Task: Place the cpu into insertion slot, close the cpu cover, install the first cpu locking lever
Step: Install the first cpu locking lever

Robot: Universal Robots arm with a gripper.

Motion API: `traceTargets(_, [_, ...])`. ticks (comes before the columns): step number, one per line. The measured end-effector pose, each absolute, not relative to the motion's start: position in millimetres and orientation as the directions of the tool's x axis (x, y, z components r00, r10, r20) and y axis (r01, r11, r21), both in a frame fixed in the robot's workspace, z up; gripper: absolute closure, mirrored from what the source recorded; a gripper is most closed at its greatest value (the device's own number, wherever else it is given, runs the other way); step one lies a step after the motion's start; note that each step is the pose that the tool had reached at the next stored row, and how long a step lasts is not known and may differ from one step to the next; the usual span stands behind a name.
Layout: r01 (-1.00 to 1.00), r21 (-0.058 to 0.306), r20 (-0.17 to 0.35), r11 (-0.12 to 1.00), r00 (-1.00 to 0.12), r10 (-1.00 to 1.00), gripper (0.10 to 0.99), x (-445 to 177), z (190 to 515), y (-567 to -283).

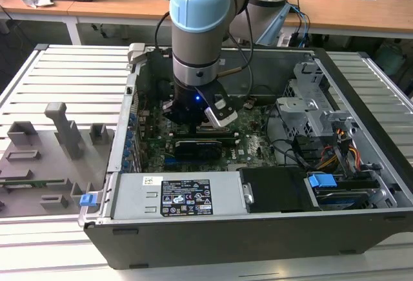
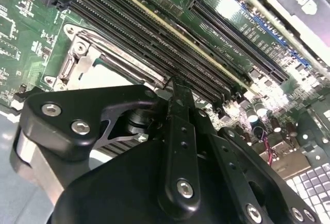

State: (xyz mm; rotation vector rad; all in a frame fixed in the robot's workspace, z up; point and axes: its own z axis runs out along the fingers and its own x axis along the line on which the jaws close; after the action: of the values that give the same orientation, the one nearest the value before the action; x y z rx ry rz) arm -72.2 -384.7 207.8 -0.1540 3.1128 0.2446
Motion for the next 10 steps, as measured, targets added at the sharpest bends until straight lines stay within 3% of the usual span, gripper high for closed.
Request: traceTargets(10, [-0.104, 0.205, -0.035, 0.973, -0.995, -0.099, 0.984, -77.1, 202.2, -386.1])
